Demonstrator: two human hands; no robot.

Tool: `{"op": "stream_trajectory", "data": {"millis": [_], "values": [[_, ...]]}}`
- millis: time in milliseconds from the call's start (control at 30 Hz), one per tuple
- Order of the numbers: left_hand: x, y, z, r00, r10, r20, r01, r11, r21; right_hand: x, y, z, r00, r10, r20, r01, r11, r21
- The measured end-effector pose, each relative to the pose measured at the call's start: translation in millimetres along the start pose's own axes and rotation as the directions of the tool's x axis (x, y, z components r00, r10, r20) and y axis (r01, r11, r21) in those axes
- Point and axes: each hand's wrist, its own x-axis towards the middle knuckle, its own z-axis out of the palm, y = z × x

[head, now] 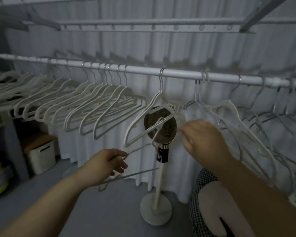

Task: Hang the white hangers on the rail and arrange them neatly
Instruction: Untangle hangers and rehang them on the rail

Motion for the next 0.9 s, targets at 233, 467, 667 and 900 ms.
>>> {"op": "stream_trajectory", "data": {"millis": [233, 467, 667, 900], "values": [[-67.5, -16.1, -64.1, 0.99, 0.018, 0.137, -0.016, 1.0, -0.013, -12.3, -51.7, 38.2, 0.687, 0.189, 0.702, -0.65, 0.591, 0.477], [-120.1, -48.2, -119.5, 1.0, -0.002, 0.029, 0.004, 0.997, -0.081, -24.8, -110.4, 9.1, 0.538, -0.149, 0.83, -0.779, 0.288, 0.557], [-118.9, -75.2, -117.1, 0.983, -0.014, -0.185, 0.043, 0.987, 0.155, -44.7, -155.8, -23.3, 0.647, -0.098, 0.756, -0.76, -0.009, 0.65], [-128.4, -69.2, -79.6, 0.967, 0.13, -0.221, -0.055, 0.947, 0.315, -59.0, -189.2, -41.5, 0.628, 0.205, 0.751, -0.755, -0.074, 0.651]]}}
